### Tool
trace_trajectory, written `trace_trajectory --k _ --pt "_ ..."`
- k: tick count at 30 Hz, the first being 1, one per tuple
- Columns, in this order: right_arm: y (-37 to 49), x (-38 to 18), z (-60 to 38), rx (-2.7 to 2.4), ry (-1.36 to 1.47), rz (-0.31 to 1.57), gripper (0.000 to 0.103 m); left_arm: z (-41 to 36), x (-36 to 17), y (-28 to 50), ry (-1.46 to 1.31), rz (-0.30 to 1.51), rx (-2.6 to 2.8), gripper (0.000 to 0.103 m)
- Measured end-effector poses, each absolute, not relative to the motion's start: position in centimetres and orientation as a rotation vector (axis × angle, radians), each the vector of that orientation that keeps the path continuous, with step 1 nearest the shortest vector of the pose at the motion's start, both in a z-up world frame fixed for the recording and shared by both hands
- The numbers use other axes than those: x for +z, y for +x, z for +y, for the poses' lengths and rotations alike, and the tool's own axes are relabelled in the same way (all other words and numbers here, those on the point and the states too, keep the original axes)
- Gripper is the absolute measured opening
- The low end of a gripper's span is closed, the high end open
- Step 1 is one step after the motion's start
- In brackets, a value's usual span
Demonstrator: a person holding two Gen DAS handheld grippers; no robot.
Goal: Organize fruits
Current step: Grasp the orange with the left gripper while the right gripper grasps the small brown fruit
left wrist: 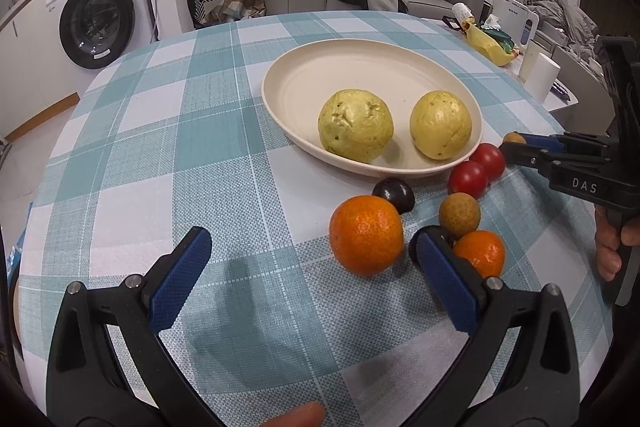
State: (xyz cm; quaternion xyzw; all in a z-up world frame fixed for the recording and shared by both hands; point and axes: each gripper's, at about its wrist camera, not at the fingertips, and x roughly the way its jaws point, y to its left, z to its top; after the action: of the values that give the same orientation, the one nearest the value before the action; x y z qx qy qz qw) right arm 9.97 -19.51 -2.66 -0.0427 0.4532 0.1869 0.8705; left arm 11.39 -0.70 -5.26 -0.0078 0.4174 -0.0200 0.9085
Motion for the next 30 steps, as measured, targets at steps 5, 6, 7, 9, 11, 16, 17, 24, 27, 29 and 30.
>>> trace_trajectory --k 5,6,7,9,11,16,17,24,27,29,30 --pt "9.86 -2.69 -19.24 0.392 -0.108 0.940 0.025 -0.72 -5.29 11.43 -0.016 0.861 -0.043 0.102" --pt "9.86 -2.70 -19.21 0.393 -0.110 0.939 0.025 -0.72 -5.31 11.43 -0.015 0.861 -0.044 0.101" --pt "9.83 -2.70 -19.14 0.397 -0.112 0.938 0.025 -0.76 -5.29 11.36 -0.015 0.860 -0.047 0.100" --pt "9.82 -2.71 -19.00 0.400 -0.116 0.936 0.025 -0.76 -5.29 11.37 -0.016 0.860 -0.053 0.099" --pt "9.82 -2.74 -18.92 0.399 -0.118 0.935 0.025 -0.75 -5.25 11.35 -0.023 0.861 -0.063 0.095" --pt "9.77 -2.66 -18.90 0.401 -0.117 0.932 0.025 -0.71 -5.11 11.27 -0.048 0.864 -0.097 0.080" --pt "9.79 -2.64 -18.90 0.400 -0.116 0.931 0.025 -0.71 -5.10 11.29 -0.053 0.865 -0.104 0.076" --pt "9.63 -2.26 -18.83 0.397 -0.113 0.913 0.025 -0.73 -5.03 11.31 -0.091 0.869 -0.165 0.043" --pt "9.57 -2.08 -18.83 0.398 -0.109 0.905 0.025 -1.09 -5.01 11.13 -0.080 0.856 -0.177 0.032" --pt "9.52 -1.94 -18.83 0.398 -0.107 0.898 0.025 -1.34 -5.00 11.02 -0.066 0.850 -0.174 0.032" --pt "9.50 -1.85 -18.81 0.398 -0.106 0.894 0.025 -1.33 -4.98 11.05 -0.070 0.849 -0.175 0.032"
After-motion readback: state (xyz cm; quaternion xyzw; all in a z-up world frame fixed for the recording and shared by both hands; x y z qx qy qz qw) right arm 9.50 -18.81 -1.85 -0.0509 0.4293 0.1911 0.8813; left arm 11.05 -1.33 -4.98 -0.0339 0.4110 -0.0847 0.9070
